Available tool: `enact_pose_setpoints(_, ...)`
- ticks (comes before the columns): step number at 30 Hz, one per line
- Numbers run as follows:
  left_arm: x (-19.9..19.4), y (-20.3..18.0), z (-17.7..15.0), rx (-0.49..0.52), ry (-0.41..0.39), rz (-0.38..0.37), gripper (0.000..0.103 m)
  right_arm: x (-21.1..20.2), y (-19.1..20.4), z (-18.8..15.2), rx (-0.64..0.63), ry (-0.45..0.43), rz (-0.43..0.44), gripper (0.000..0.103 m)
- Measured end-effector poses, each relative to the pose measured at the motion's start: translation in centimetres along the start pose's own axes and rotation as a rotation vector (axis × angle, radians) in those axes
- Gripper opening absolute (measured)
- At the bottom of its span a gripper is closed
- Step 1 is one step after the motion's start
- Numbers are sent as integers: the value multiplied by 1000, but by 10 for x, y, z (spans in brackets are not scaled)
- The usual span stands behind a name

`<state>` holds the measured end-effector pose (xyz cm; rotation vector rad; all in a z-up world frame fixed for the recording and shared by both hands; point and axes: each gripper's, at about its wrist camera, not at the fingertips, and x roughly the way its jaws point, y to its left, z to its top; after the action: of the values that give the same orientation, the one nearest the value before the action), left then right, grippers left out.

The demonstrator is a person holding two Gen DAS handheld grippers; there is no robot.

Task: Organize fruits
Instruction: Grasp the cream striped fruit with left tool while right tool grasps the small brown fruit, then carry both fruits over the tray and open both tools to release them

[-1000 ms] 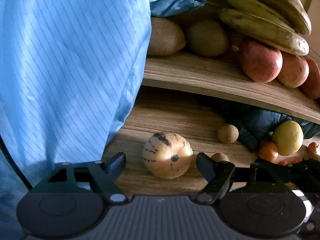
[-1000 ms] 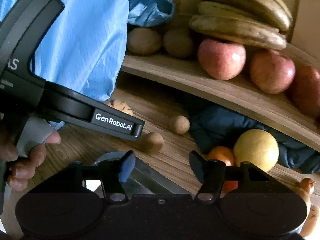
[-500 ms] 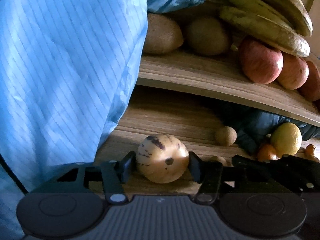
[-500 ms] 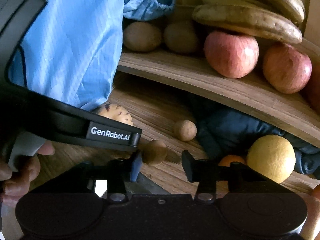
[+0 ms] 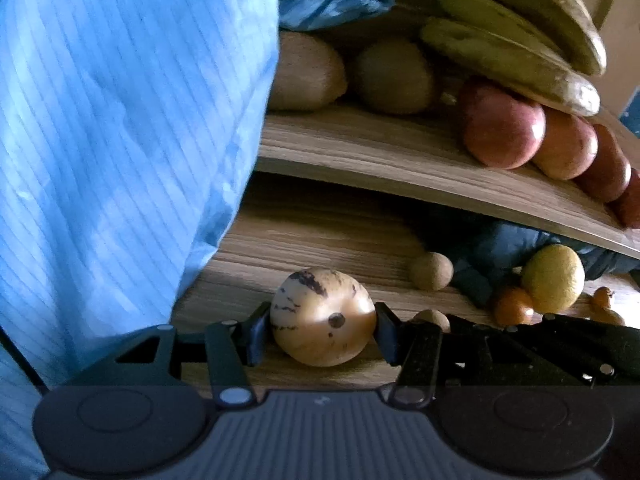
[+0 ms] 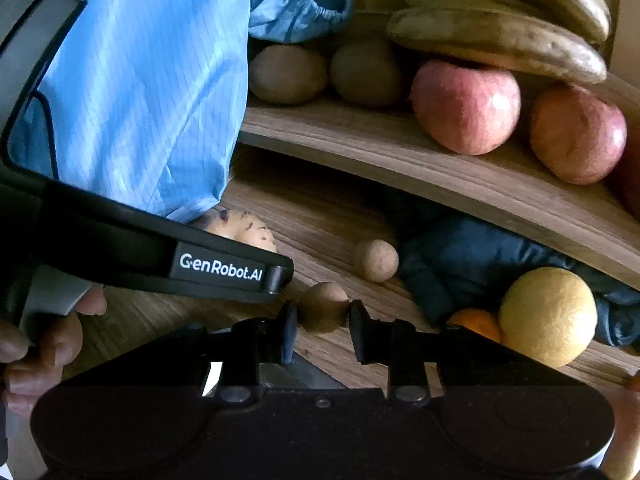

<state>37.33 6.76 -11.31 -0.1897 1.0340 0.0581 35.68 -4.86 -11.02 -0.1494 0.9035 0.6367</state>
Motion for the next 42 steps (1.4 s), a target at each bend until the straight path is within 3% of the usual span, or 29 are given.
enact_pose_setpoints(17,-41,-38,-25,143,-46,-142,57,-77,-31,-42,116,-72,-131,29)
enact_pose_setpoints(26,-64,-55,-48,277,-65,-206,57,-111,-22,-74,193,-96,-182,29)
enact_pose_setpoints(36,-86,-59,-83,373,-48,-331,58,-136,-4,-106,158,-81,-140,29)
enact_pose_setpoints(42,-97,-53,-103,404,-31,-325,58,-145,6,-123,114,-54,-101,29)
